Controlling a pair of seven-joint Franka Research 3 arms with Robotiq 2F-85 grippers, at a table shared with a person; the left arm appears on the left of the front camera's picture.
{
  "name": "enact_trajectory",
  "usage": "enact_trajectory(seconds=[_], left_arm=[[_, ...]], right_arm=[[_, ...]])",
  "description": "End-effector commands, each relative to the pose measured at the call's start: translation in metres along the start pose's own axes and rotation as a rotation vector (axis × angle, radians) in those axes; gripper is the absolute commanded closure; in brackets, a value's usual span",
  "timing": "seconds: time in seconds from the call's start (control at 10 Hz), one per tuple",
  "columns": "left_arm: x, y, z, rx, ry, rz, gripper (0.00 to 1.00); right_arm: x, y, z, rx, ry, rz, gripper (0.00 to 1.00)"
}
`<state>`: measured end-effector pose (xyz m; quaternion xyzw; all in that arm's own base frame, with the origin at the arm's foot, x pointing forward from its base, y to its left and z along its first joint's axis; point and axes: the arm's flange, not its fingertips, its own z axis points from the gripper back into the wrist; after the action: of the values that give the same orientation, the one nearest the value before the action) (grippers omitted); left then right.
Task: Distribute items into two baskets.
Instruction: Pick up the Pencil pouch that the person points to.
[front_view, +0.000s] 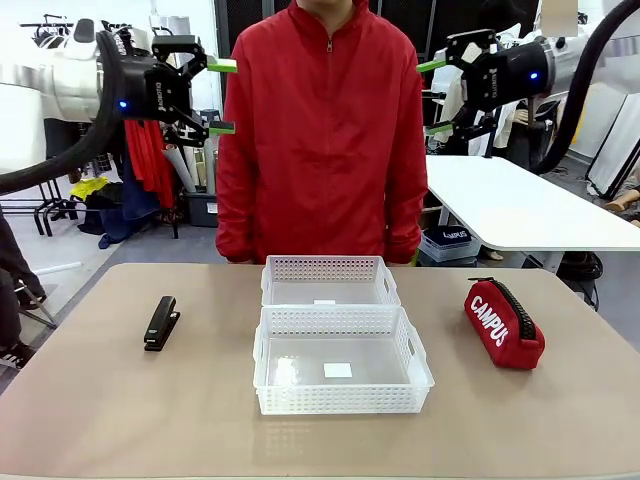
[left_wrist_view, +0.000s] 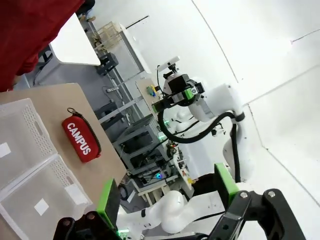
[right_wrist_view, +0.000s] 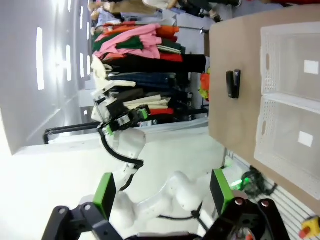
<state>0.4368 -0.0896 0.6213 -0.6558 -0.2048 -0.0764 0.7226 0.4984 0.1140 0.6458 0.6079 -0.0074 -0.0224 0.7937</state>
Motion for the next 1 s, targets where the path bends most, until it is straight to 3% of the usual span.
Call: enact_trajectory(seconds=[0.0,0.3,0.9], left_arm=[[0.004,-0.012,0.008,-0.058,0.006,0.031,0.00],[0.008,-0.014,0.023,-0.139,0.026,0.075,0.00],[0.021,-0.011,0.035,-0.149,0.012,0.077,0.00]], right_arm=[[0.014,0.007,0.023,0.087,0.056,-0.063,0.00],[0.011,-0.003,0.053,0.129,0.065,-0.031,0.00],[0.011,-0.020,0.074,0.171,0.049,0.005,0.00]])
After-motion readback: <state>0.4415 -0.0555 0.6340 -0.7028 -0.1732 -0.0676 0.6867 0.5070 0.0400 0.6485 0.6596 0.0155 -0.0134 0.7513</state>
